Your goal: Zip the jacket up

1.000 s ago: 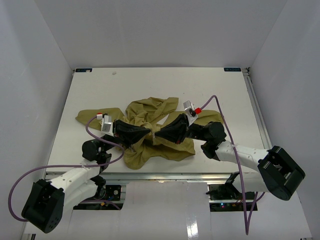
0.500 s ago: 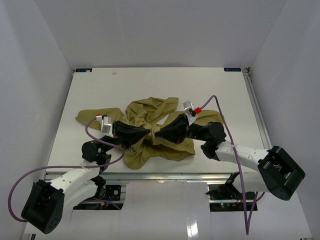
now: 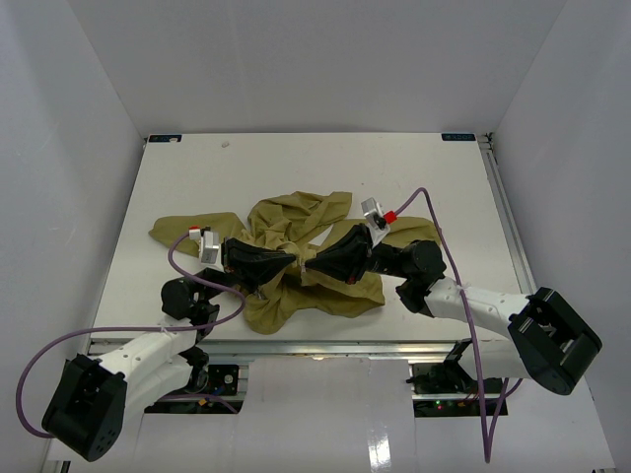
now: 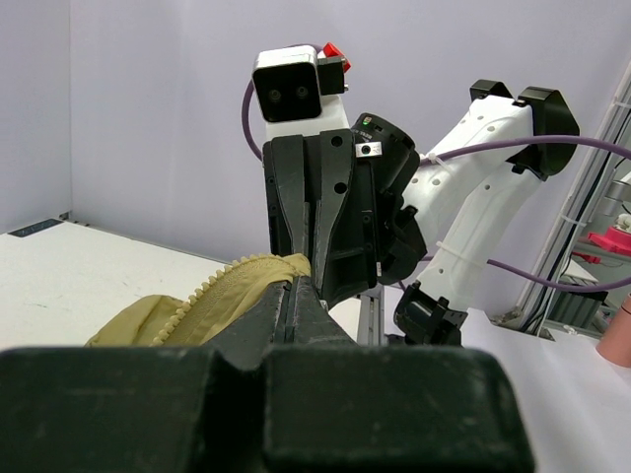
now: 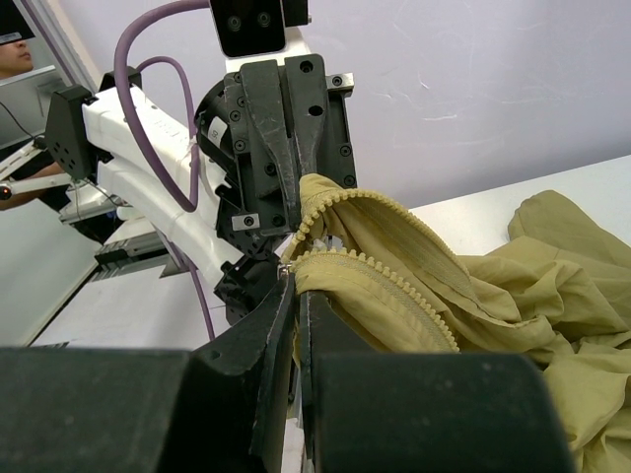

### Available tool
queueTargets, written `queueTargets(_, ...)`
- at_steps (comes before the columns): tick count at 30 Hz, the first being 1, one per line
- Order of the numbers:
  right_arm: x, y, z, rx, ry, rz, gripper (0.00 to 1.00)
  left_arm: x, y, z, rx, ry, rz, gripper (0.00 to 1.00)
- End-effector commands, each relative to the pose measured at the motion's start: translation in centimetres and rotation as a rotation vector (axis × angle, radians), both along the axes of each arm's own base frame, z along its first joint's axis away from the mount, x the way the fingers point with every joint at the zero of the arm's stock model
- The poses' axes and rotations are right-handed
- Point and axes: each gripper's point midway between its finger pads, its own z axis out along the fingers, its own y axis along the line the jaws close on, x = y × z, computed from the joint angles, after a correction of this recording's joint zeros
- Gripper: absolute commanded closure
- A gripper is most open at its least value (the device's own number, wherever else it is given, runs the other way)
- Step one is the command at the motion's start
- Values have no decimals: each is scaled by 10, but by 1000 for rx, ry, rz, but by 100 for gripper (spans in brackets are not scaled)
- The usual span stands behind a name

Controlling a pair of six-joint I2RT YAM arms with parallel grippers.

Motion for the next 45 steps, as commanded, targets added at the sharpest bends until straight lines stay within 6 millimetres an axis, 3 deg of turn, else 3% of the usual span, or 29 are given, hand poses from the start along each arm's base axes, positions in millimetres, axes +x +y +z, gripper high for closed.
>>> queueTargets(1,-7,-6,24,105,-78,5,92,-58,31,67,-232,-439,7,100)
queueTargets(24,-11,-7,24,111,-73,24,92,-53,31,63,-224,-443,31,100)
queueTargets(45,-13,-11,43,147,-106,13,92,-54,31,59,-216,-442,32,100)
